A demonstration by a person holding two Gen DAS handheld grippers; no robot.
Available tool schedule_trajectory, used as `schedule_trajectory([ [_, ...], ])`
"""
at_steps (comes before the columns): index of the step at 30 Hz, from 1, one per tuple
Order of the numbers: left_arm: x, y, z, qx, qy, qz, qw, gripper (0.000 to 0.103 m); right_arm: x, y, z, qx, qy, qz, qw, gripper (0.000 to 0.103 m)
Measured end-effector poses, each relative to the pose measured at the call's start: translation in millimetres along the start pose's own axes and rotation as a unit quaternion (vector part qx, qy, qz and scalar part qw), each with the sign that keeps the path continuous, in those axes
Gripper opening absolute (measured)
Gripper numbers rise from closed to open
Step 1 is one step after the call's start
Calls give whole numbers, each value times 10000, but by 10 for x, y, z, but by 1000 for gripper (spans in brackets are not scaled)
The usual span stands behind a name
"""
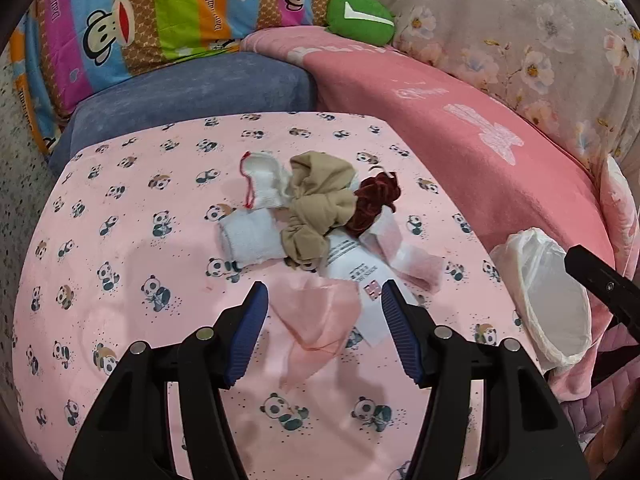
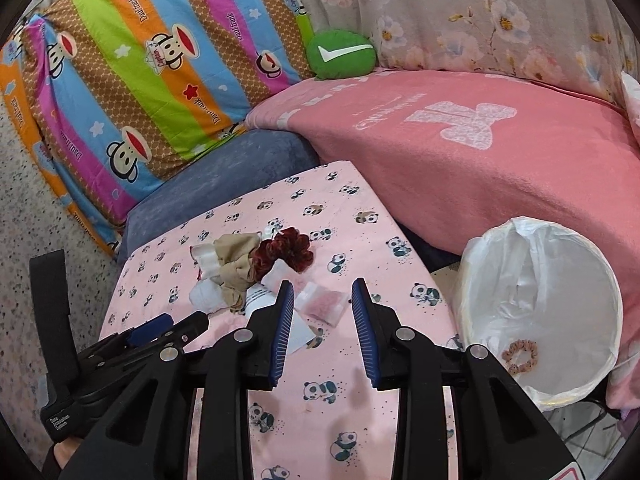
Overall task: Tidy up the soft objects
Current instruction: 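Move both open tools back toward the remaining cloth pile, then grasp the pink cloth with the left tool while the right tool grasps the clear bag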
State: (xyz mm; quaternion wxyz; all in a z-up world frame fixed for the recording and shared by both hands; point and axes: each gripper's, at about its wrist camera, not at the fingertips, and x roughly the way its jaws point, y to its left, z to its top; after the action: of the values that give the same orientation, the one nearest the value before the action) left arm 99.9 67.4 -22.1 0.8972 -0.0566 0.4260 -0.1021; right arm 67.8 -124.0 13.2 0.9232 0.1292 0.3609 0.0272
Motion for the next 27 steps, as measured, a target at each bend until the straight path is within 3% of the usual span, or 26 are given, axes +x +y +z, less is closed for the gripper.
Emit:
schedule_trajectory([
  [10, 272, 382, -100, -394, 347, 72, 9986, 56, 498, 282, -104, -134, 392, 8, 9991, 32],
  [23, 558, 349, -160, -376, 668, -226, 9968, 55, 1094, 144, -36, -65, 714, -218, 9972, 33],
  [27, 590, 351, -169, -403, 709, -323, 9961, 49, 1265, 70, -31, -22, 824, -294, 9962, 33],
])
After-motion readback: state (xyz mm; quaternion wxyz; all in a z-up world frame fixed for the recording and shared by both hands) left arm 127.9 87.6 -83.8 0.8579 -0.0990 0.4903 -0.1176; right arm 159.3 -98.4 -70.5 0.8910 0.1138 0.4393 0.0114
